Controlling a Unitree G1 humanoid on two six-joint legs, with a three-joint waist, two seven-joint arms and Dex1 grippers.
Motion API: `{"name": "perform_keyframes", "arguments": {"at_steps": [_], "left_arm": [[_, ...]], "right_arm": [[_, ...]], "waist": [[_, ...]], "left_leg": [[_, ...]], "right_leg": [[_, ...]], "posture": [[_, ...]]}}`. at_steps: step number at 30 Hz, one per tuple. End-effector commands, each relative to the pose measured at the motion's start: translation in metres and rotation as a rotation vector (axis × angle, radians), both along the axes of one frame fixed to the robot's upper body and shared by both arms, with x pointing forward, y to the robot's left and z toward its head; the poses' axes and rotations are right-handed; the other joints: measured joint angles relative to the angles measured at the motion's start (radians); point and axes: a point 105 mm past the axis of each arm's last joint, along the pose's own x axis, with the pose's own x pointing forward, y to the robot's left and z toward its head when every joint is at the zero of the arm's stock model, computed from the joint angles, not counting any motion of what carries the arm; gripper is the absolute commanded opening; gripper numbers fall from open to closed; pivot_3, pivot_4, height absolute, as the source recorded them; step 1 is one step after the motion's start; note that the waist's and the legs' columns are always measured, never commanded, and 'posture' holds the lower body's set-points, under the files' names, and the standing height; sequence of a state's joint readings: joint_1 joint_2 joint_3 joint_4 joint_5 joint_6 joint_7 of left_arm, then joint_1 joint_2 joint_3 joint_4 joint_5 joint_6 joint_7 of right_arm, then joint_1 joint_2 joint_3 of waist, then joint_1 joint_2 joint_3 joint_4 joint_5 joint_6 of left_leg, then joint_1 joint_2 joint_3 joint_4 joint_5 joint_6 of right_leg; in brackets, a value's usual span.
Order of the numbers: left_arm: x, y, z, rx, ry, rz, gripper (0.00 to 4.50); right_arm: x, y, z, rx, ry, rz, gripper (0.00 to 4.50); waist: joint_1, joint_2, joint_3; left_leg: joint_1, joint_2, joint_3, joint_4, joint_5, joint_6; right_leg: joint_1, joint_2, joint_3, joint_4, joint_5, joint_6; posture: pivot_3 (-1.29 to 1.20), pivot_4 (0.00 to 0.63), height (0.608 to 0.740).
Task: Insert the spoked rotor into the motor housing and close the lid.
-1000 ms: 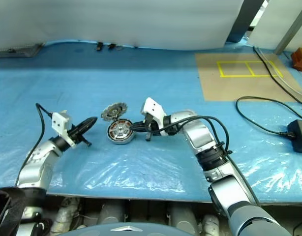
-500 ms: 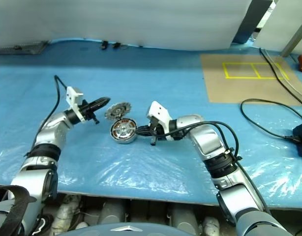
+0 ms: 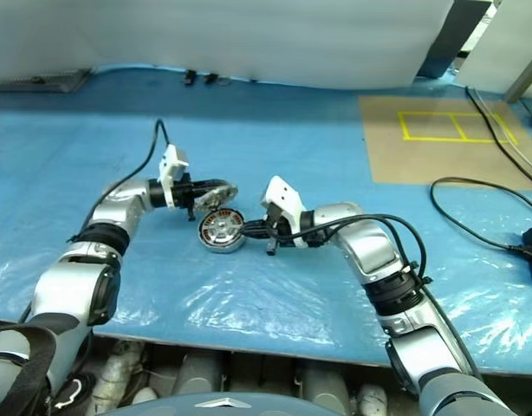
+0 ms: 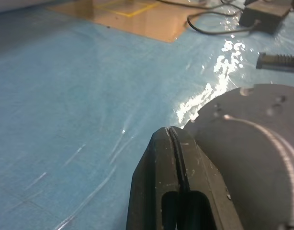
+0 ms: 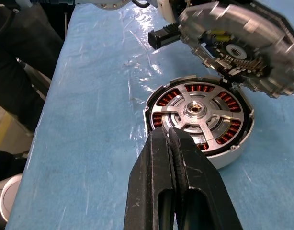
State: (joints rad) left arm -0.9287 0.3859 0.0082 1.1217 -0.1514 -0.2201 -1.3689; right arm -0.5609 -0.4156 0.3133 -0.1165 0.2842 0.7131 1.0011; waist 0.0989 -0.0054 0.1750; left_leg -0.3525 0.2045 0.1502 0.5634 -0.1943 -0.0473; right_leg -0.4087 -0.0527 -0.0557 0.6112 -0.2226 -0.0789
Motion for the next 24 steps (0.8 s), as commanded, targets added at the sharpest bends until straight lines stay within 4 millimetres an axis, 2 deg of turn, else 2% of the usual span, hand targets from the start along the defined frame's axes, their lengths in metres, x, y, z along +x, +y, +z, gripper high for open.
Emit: {"name": "perform_keyframes", "arguments": {"at_steps": [1,6,10,16,24], "left_arm": [[-0.006,-0.006,-0.002,0.046,-0.031,-0.069,0.00],[-0.014,-0.013,-0.005,0.074,-0.061,-0.134,0.00],[-0.023,-0.021,-0.009,0.099,-0.090,-0.198,0.00],[-0.039,-0.024,-0.018,0.143,-0.134,-0.250,0.00],[-0.054,-0.003,-0.024,0.146,-0.131,-0.170,0.00]], "right_arm": [[-0.005,-0.006,0.014,0.030,-0.022,0.010,0.05],[-0.015,-0.019,0.010,0.000,0.037,0.040,0.05],[-0.015,-0.023,0.005,-0.022,0.046,0.028,0.05],[0.003,-0.008,0.013,0.041,-0.042,-0.046,0.05],[0.027,0.010,0.021,0.130,-0.077,-0.141,0.05]], "waist": [[0.000,0.000,0.000],[0.002,0.000,0.000],[0.001,0.000,0.000],[-0.002,0.000,0.000],[-0.009,0.001,0.000]], "left_leg": [[0.000,0.000,0.000,0.000,0.000,0.000],[-0.001,0.000,0.000,-0.001,0.000,0.000],[-0.001,0.000,0.000,-0.001,0.000,0.000],[-0.001,0.000,0.000,-0.002,0.000,0.000],[0.001,0.000,0.001,-0.002,0.000,0.000]], "right_leg": [[0.000,0.000,0.000,0.000,0.000,0.000],[0.000,0.000,0.000,-0.002,0.001,0.001],[0.001,0.000,0.000,-0.002,0.001,0.001],[0.000,0.000,0.000,-0.001,-0.001,-0.002],[0.000,-0.001,0.000,-0.001,-0.002,-0.003]], "posture": [[0.00,0.150,0.740],[0.00,0.150,0.740],[0.00,0.150,0.740],[0.00,0.150,0.740],[0.00,0.150,0.740]]}}
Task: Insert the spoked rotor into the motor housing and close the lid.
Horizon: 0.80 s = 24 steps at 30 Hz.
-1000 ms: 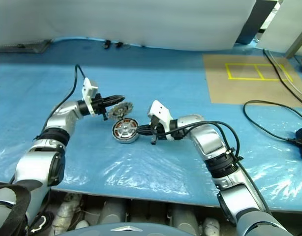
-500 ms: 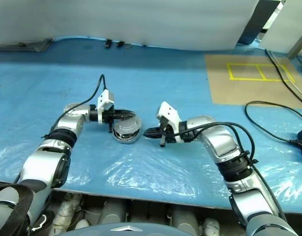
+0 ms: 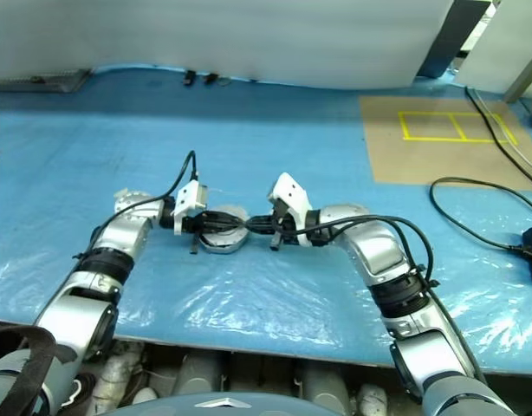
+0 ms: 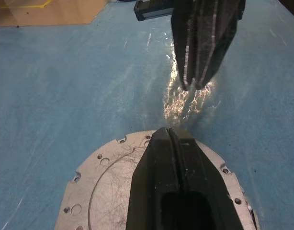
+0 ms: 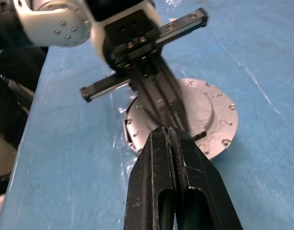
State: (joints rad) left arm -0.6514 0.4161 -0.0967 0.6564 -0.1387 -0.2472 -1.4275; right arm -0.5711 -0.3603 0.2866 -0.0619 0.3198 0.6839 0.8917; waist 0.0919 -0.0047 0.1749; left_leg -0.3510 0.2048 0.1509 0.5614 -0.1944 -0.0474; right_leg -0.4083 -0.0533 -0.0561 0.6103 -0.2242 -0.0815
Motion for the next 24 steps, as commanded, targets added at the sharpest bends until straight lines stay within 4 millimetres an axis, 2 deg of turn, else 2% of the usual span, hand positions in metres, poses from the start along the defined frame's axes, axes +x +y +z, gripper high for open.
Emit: {"name": "perform_keyframes", "arguments": {"at_steps": [1,3,8,14,19,24], "left_arm": [[-0.008,0.013,-0.004,-0.001,0.017,0.059,0.00],[-0.016,0.018,-0.007,-0.019,0.031,0.095,0.00],[-0.026,0.031,0.000,-0.119,0.043,0.228,0.00],[-0.043,0.049,0.007,-0.160,0.040,0.350,0.00],[-0.053,0.058,0.012,-0.216,0.037,0.451,0.00],[-0.065,0.070,0.010,-0.258,0.032,0.566,0.00]], "right_arm": [[0.015,0.007,0.017,0.054,-0.075,-0.055,0.22],[0.020,0.012,0.019,0.070,-0.087,-0.061,0.64],[0.026,0.029,0.020,0.084,-0.107,-0.048,2.36],[0.028,0.044,0.016,0.066,-0.112,-0.011,4.37],[0.024,0.053,0.001,-0.025,-0.157,0.066,4.44],[0.015,0.069,0.000,-0.013,-0.162,0.129,4.44]], "waist": [[-0.001,0.000,0.000],[-0.003,0.000,0.000],[-0.006,0.001,0.000],[-0.023,0.001,0.001],[-0.026,0.001,0.001],[-0.032,0.001,0.001]], "left_leg": [[0.000,0.000,0.000,0.000,0.000,0.000],[0.000,0.000,0.001,0.000,0.000,0.000],[0.000,0.000,0.001,0.000,0.000,0.000],[0.000,0.000,0.001,0.000,0.000,0.000],[0.000,0.000,0.001,-0.001,0.000,0.000],[0.000,0.000,0.001,-0.001,0.000,0.000]], "right_leg": [[0.000,0.000,0.000,0.000,0.000,0.000],[0.000,0.000,0.000,0.000,0.000,0.000],[0.000,0.000,0.000,0.000,0.000,0.000],[-0.001,0.000,0.000,-0.001,0.000,0.000],[-0.001,0.000,0.000,-0.002,0.000,0.000],[-0.001,0.000,0.000,-0.002,0.000,0.000]], "posture": [[0.00,0.150,0.740],[0.00,0.150,0.740],[0.00,0.150,0.740],[0.00,0.150,0.740],[0.00,0.150,0.740],[0.00,0.150,0.740]]}}
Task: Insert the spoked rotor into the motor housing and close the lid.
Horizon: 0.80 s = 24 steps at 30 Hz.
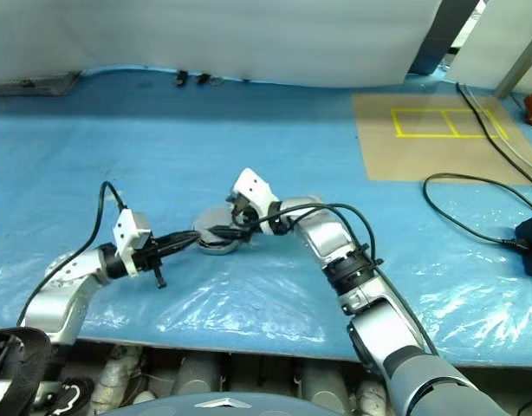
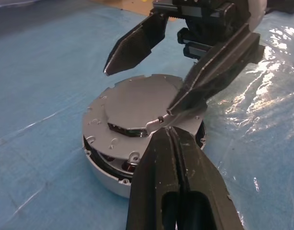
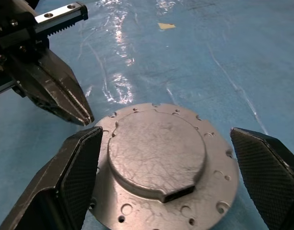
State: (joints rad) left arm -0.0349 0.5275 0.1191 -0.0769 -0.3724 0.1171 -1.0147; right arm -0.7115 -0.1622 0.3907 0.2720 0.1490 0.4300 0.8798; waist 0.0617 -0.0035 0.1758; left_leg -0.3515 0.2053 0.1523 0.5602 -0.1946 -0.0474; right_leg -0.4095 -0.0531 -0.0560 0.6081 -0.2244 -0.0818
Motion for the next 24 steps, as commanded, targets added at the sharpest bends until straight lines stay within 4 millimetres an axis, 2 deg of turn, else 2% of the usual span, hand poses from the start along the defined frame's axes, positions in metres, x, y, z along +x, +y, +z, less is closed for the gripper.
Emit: {"name": "perform_keyframes", "arguments": {"at_steps": [1,4,5,7,10,17,21,24], "left_arm": [[-0.005,0.008,0.012,-0.028,-0.051,0.074,0.00],[-0.012,0.012,0.008,-0.038,-0.038,0.117,0.00],[-0.014,0.012,0.006,-0.037,-0.034,0.126,0.00],[-0.016,0.012,0.004,-0.042,-0.031,0.138,0.00],[-0.017,0.011,0.004,-0.066,-0.035,0.169,0.00],[-0.022,0.009,-0.001,-0.076,-0.023,0.199,0.00],[-0.022,0.016,-0.001,-0.087,-0.029,0.243,0.00],[-0.024,0.020,-0.005,-0.072,-0.018,0.249,0.00]], "right_arm": [[-0.005,0.015,0.012,0.014,-0.061,0.065,4.44],[-0.005,0.018,0.004,-0.019,-0.071,0.067,4.44],[-0.003,0.019,0.001,-0.031,-0.077,0.062,4.28],[-0.001,0.018,-0.004,-0.057,-0.092,0.054,3.87],[0.001,0.019,-0.006,-0.049,-0.068,0.047,2.95],[0.001,0.025,-0.005,-0.064,-0.078,0.053,2.95],[0.000,0.034,0.003,-0.043,-0.071,0.053,2.95],[0.002,0.035,-0.002,-0.059,-0.073,0.045,2.95]], "waist": [[-0.006,0.000,0.000],[-0.012,0.000,0.000],[-0.012,0.000,0.000],[-0.016,0.000,0.000],[-0.019,0.000,0.000],[-0.022,0.000,0.000],[-0.024,0.000,0.000],[-0.023,0.000,0.000]], "left_leg": [[0.000,0.000,0.000,0.000,0.000,0.000],[0.000,0.000,0.000,0.000,0.000,0.000],[0.000,0.000,0.000,0.000,0.000,0.000],[0.000,0.000,0.000,0.000,0.000,0.000],[0.000,0.000,0.000,0.000,0.000,0.000],[0.001,0.000,0.000,0.000,0.000,0.000],[0.002,0.001,0.000,0.001,0.000,0.000],[0.001,0.001,0.000,0.001,0.000,0.000]], "right_leg": [[0.000,0.000,0.000,0.000,0.000,0.000],[0.000,0.000,0.000,0.000,0.000,0.000],[0.000,0.000,0.000,0.000,0.000,0.000],[0.000,0.000,0.000,0.000,0.000,0.000],[0.000,0.000,0.000,0.000,0.000,0.000],[0.000,0.001,0.000,0.000,0.000,0.000],[0.001,0.001,0.000,0.001,0.000,0.000],[0.000,0.001,0.000,0.001,0.000,0.000]], "posture": [[0.00,0.150,0.740],[0.00,0.150,0.740],[0.00,0.150,0.740],[0.00,0.150,0.740],[0.00,0.150,0.740],[0.00,0.150,0.740],[0.00,0.150,0.740],[0.00,0.150,0.740]]}}
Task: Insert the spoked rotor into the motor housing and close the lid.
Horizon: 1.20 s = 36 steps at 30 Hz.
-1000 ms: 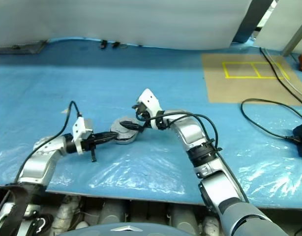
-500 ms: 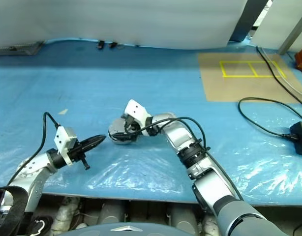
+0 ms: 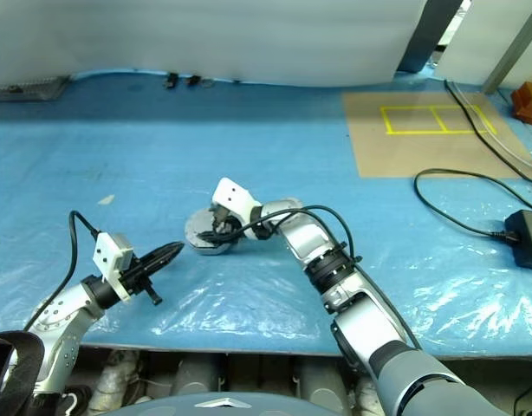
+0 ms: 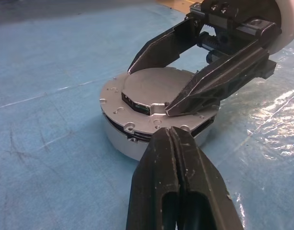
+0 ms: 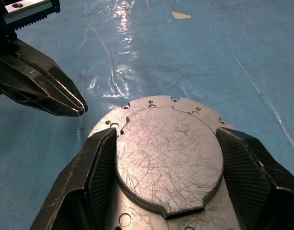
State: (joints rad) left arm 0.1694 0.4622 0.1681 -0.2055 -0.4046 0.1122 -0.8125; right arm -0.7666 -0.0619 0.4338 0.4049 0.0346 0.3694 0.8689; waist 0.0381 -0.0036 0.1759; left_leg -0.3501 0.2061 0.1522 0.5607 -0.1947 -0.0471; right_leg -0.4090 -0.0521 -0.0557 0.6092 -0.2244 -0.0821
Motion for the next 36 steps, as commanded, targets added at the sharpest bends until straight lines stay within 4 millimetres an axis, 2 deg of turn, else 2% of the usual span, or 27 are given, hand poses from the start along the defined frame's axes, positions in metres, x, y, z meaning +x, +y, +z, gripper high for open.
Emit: {"name": "perform_keyframes", "arguments": {"at_steps": [1,5,9,12,22,26,31,36], "left_arm": [[-0.002,0.006,0.009,0.012,-0.044,0.012,0.00],[0.000,0.002,0.011,0.004,-0.052,0.008,0.00],[0.000,0.001,0.009,0.004,-0.048,0.006,0.00],[0.001,0.000,0.008,0.004,-0.045,0.000,0.00],[0.004,-0.003,0.011,0.003,-0.049,-0.013,0.00],[0.004,-0.006,0.011,0.005,-0.050,-0.019,0.00],[0.006,-0.009,0.010,0.004,-0.047,-0.028,0.00],[0.008,-0.011,0.012,0.001,-0.053,-0.035,0.00]], "right_arm": [[0.002,0.007,0.008,0.011,-0.035,0.007,2.95],[0.001,0.003,-0.005,-0.040,-0.058,0.008,2.95],[0.001,-0.004,-0.009,-0.051,-0.053,0.009,2.95],[0.008,-0.010,-0.011,-0.072,-0.082,-0.013,2.95],[0.006,-0.012,-0.023,-0.100,-0.053,0.001,2.95],[0.007,-0.016,-0.033,-0.150,-0.087,0.007,2.95],[-0.003,-0.022,-0.052,-0.206,-0.043,0.044,2.95],[0.000,-0.018,-0.050,-0.161,0.005,-0.016,2.95]], "waist": [[0.000,0.000,0.000],[0.001,0.000,0.000],[0.001,0.000,0.000],[0.001,0.000,0.000],[0.002,0.000,0.000],[0.002,0.000,0.000],[0.003,0.001,-0.001],[0.003,0.002,-0.002]], "left_leg": [[0.000,0.000,0.000,0.000,0.000,0.000],[0.000,0.000,0.000,0.000,0.000,0.000],[0.001,0.000,0.000,0.000,0.000,0.000],[0.001,0.000,0.000,0.001,0.000,0.000],[0.003,0.000,0.000,0.001,0.000,0.001],[0.003,0.000,0.000,0.001,0.000,0.001],[0.005,0.000,0.000,0.002,-0.002,0.004],[0.006,-0.001,0.000,0.001,-0.002,0.004]], "right_leg": [[0.000,0.000,0.000,0.000,0.000,0.000],[0.000,0.000,0.000,0.000,0.000,0.000],[0.001,0.000,0.000,0.001,0.000,0.000],[0.002,0.000,0.000,0.001,0.000,0.000],[0.003,0.000,0.001,0.002,0.000,0.000],[0.003,0.000,0.001,0.002,0.000,0.000],[0.005,0.000,0.001,0.003,0.000,0.000],[0.006,-0.001,0.001,0.002,0.000,0.000]], "posture": [[0.00,0.150,0.740],[0.00,0.150,0.740],[0.00,0.150,0.740],[0.00,0.150,0.740],[0.00,0.150,0.740],[0.00,0.150,0.740],[0.00,0.150,0.740],[0.00,0.150,0.740]]}}
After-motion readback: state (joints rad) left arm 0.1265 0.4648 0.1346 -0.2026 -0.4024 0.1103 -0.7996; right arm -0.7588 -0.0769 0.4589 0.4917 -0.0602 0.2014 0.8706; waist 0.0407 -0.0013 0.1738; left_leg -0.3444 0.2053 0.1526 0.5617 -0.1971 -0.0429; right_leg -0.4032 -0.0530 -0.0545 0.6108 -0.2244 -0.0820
